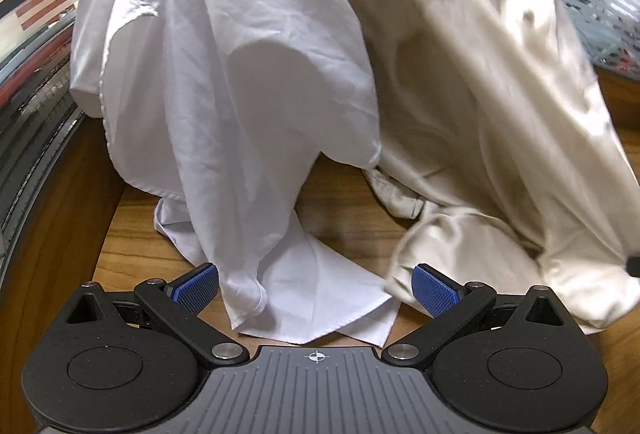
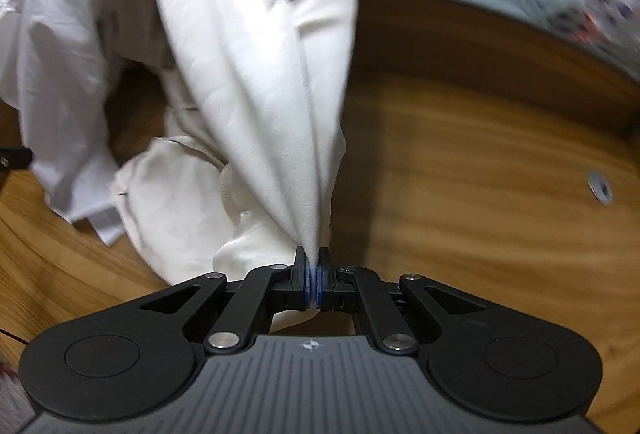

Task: Fold clothes
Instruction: 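Pull the beige shirt off the chair onto the desk with the right tool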

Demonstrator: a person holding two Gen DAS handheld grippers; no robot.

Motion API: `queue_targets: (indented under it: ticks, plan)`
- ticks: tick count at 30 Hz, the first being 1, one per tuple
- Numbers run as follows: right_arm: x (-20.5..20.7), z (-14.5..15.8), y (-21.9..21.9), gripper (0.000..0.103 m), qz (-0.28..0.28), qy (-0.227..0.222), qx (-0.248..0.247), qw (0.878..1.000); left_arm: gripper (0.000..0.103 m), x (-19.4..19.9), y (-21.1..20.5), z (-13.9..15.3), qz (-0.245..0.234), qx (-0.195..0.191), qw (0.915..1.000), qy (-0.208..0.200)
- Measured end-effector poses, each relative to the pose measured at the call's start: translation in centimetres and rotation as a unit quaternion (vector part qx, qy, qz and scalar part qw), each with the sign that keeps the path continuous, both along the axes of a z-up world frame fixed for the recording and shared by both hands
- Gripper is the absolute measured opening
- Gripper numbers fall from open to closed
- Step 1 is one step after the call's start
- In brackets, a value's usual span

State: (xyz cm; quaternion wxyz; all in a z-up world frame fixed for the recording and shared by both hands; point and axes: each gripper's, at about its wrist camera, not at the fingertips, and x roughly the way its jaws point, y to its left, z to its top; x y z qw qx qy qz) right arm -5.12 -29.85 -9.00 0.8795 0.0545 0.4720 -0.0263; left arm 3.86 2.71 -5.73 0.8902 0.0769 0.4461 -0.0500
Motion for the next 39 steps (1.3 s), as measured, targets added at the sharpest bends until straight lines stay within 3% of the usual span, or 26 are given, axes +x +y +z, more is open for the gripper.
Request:
queue_targets:
  ticks: [8, 12, 17, 19, 25, 26, 33, 39]
  plan:
    - [-6.4, -2.3, -6.3, 0.003, -0.079, 0.042, -0.034, 0.995, 0.103, -0.6, -1.8, -1.0, -0.034, 0.017, 0.9993, 0.002]
    - [-9.1, -1.9, -9.7, 0.003, -0.119, 0.056, -0.061, 0.989, 0.103, -0.8, -2.8, -1.9, -0.054, 0.022, 0.9982, 0.012]
    - [-10.9, 0.4, -14.8, 0.003, -0.172, 0.053, -0.109, 0.978, 0.103, -1.2, -4.8, -2.7, -0.091, 0.018, 0.9954, 0.024]
    - [-11.5, 1.6, -17.4, 0.003, -0.199, 0.043, -0.120, 0.972, 0.103, -1.2, -5.9, -2.8, -0.137, 0.010, 0.9901, 0.029]
    - [-13.1, 5.2, -22.3, 0.004, -0.235, 0.031, -0.138, 0.962, 0.103, -1.4, -9.9, -3.0, -0.195, -0.006, 0.9803, 0.030]
    - [-13.4, 5.7, -22.5, 0.007, -0.237, 0.033, -0.136, 0.961, 0.103, -1.4, -10.7, -3.1, -0.206, -0.008, 0.9780, 0.030]
    - [-11.1, 7.1, -22.3, 0.060, -0.220, 0.031, -0.126, 0.967, 0.103, -1.2, -15.7, -4.7, -0.250, -0.029, 0.9674, 0.031]
    - [-8.0, 7.2, -19.1, 0.071, -0.183, 0.010, -0.067, 0.981, 0.102, -0.8, -18.8, -7.5, -0.276, -0.014, 0.9600, 0.043]
